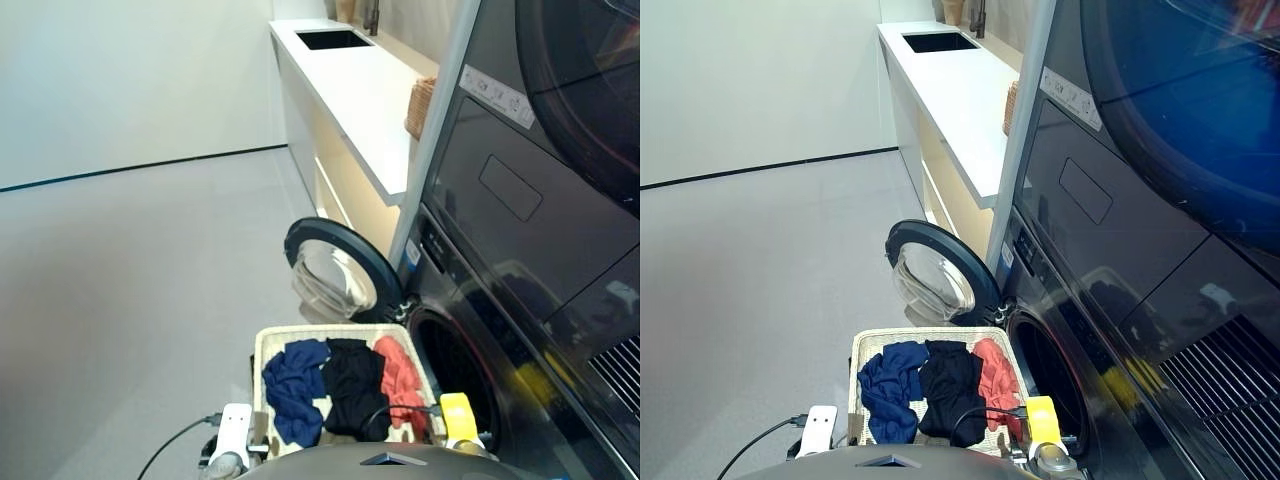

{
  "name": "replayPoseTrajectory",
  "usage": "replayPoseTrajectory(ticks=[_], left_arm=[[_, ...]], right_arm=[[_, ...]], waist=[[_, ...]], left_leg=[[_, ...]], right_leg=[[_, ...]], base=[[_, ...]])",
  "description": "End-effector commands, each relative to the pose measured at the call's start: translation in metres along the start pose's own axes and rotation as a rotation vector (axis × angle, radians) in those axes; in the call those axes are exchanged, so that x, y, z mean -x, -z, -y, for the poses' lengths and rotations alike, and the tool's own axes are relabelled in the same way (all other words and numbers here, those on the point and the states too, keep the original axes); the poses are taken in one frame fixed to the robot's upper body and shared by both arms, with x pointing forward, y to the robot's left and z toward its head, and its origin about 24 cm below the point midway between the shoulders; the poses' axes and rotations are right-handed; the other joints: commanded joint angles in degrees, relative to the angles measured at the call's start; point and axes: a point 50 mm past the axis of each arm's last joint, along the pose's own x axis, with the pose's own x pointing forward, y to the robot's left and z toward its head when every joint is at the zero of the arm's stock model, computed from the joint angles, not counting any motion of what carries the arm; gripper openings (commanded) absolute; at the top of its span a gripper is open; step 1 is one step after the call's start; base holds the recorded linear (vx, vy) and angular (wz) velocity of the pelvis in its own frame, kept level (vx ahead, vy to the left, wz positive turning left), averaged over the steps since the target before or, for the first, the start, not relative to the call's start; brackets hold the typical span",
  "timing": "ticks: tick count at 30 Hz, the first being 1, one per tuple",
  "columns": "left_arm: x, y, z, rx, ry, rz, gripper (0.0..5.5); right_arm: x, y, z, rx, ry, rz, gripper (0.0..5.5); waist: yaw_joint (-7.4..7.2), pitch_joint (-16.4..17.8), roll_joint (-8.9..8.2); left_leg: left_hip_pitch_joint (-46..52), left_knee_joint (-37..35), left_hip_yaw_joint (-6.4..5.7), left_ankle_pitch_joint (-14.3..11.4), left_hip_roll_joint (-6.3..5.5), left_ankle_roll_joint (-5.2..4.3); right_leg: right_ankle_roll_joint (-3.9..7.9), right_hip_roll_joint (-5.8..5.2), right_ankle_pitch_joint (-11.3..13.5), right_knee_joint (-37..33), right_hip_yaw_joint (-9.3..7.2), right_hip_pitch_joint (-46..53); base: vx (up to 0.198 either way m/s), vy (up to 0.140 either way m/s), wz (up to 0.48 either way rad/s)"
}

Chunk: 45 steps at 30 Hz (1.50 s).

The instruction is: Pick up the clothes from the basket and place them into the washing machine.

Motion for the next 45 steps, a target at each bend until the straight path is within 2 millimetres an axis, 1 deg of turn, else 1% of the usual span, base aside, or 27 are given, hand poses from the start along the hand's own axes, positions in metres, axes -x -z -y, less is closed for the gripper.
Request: replayPoseTrajectory(ticks=[1,8,19,24,28,29,30,33,34,35,38,39,40,41,42,43,45], left_arm=[[-0.006,-0.019,0.011,0.004,0.037,0.043,5.5],[-0.006,-0.017,0.011,-0.006,0.034,0.034,5.5],[-0.006,-0.014,0.011,0.028,0.03,0.014,5.5],[-0.006,-0.018,0.011,0.013,0.034,0.029,5.5],[-0.008,-0.03,0.015,-0.038,0.056,0.072,5.5],[-0.008,-0.03,0.015,-0.038,0.056,0.072,5.5],[-0.01,-0.038,0.016,-0.087,0.069,0.103,5.5],[-0.011,-0.053,0.02,-0.212,0.104,0.166,5.5],[-0.011,-0.053,0.02,-0.212,0.104,0.166,5.5],[-0.012,-0.063,0.019,-0.229,0.104,0.196,5.5],[-0.013,-0.08,0.016,-0.223,0.091,0.247,5.5],[-0.013,-0.08,0.016,-0.223,0.091,0.247,5.5],[-0.014,-0.095,0.016,-0.245,0.088,0.292,5.5],[-0.014,-0.095,0.016,-0.245,0.088,0.292,5.5],[-0.014,-0.114,0.017,-0.271,0.085,0.347,5.5],[-0.014,-0.123,0.017,-0.272,0.079,0.372,5.5],[-0.013,-0.147,0.017,-0.279,0.061,0.442,5.5]], right_arm=[[-0.002,-0.011,-0.002,0.016,-0.027,0.043,5.5],[-0.002,-0.011,-0.003,0.016,-0.03,0.042,5.5],[-0.002,-0.012,-0.006,0.031,-0.046,0.049,5.5],[-0.003,-0.015,-0.008,0.045,-0.058,0.063,5.5],[-0.004,-0.025,-0.01,0.084,-0.077,0.1,5.5],[-0.004,-0.025,-0.01,0.084,-0.076,0.1,5.5],[-0.004,-0.03,-0.011,0.094,-0.083,0.119,5.5],[-0.005,-0.037,-0.013,0.107,-0.097,0.149,5.5],[-0.005,-0.037,-0.013,0.107,-0.097,0.149,5.5],[-0.006,-0.045,-0.014,0.116,-0.108,0.173,5.5],[-0.007,-0.058,-0.016,0.147,-0.126,0.211,5.5],[-0.007,-0.058,-0.016,0.147,-0.126,0.211,5.5],[-0.007,-0.069,-0.016,0.154,-0.126,0.247,5.5],[-0.007,-0.069,-0.015,0.154,-0.126,0.248,5.5],[-0.007,-0.086,-0.015,0.162,-0.128,0.305,5.5],[-0.007,-0.095,-0.015,0.156,-0.129,0.334,5.5],[-0.004,-0.12,-0.015,0.145,-0.133,0.419,5.5]], waist=[[-0.47,-1.36,-1.27],[-0.52,-1.25,-1.26],[-0.55,-1.12,-1.32],[-0.66,-1.03,-1.32],[-0.9,-0.67,-1.26],[-0.89,-0.67,-1.26],[-1.02,-0.47,-1.22],[-1.31,-0.02,-1.15],[-1.31,-0.03,-1.16],[-1.42,0.51,-1.09],[-1.59,1.85,-1.09],[-1.59,1.82,-1.09],[-1.73,3.07,-1.1],[-1.72,3.04,-1.11],[-1.95,5.14,-1.24],[-2.02,6.37,-1.52],[-2.24,9.15,-2.04]], left_leg=[[-2.25,-0.71,1.81,2.19,-2.4,-0.92],[-2.49,-0.71,1.79,2.28,-2.37,-0.93],[-2.73,-0.71,1.8,2.33,-2.36,-0.99],[-2.95,-0.71,1.88,2.33,-2.35,-1.04],[-3.31,-0.71,1.89,2.42,-2.35,-1.0],[-3.31,-0.71,1.89,2.42,-2.35,-1.0],[-3.56,-0.71,2.07,2.41,-2.4,-0.97],[-4.03,-0.71,2.27,2.44,-2.42,-0.9],[-4.03,-0.71,2.27,2.44,-2.42,-0.9],[-4.72,-0.71,2.41,2.6,-2.45,-0.87],[-6.48,-0.71,2.72,3.16,-2.5,-0.82],[-6.53,-0.71,2.72,3.17,-2.5,-0.82],[-7.91,-0.71,2.88,3.72,-2.49,-0.74],[-7.96,-0.71,2.88,3.73,-2.49,-0.74],[-10.64,0.83,3.09,3.89,-2.58,-0.54],[-13.03,3.28,3.28,3.34,-2.64,-0.35],[-18.98,9.21,3.4,1.94,-2.89,-0.05]], right_leg=[[2.53,0.36,-1.26,1.27,-0.17,0.8],[2.55,0.39,-1.15,1.19,-0.17,0.61],[2.56,0.45,-1.04,1.07,-0.21,0.54],[2.61,0.4,-0.95,0.92,-0.14,0.33],[2.71,0.33,-0.8,0.89,0.02,-0.1],[2.71,0.34,-0.8,0.89,0.02,-0.1],[2.73,0.36,-0.69,0.88,0.18,-0.47],[2.79,0.37,-0.62,1.13,0.44,-1.19],[2.79,0.37,-0.62,1.14,0.44,-1.2],[2.84,0.37,-0.44,1.28,0.63,-2.04],[2.83,0.35,-0.09,1.88,0.78,-4.13],[2.83,0.35,-0.1,1.9,0.78,-4.19],[2.77,0.35,0.16,2.49,0.86,-5.82],[2.77,0.35,0.15,2.51,0.86,-5.88],[2.64,0.3,0.32,3.51,1.32,-8.32],[2.54,0.17,0.42,4.54,1.72,-10.08],[2.1,-0.07,0.53,7.45,2.42,-14.6]], base=[[0.0,0.0,0.0],[0.0,0.0,0.0],[0.0,0.0,0.0],[0.0,0.0,0.0],[0.0,0.0,0.0],[0.0,0.0,0.0],[0.0,0.0,0.0],[0.0,0.0,0.0],[0.0,0.0,0.0],[0.0,0.0,0.0],[-0.037,0.011,-0.011],[-0.082,0.008,-0.008],[-0.056,0.005,-0.001],[-0.148,0.018,0.009],[-0.169,0.015,-0.028],[-0.263,0.019,-0.077],[-0.239,0.005,-0.112]])
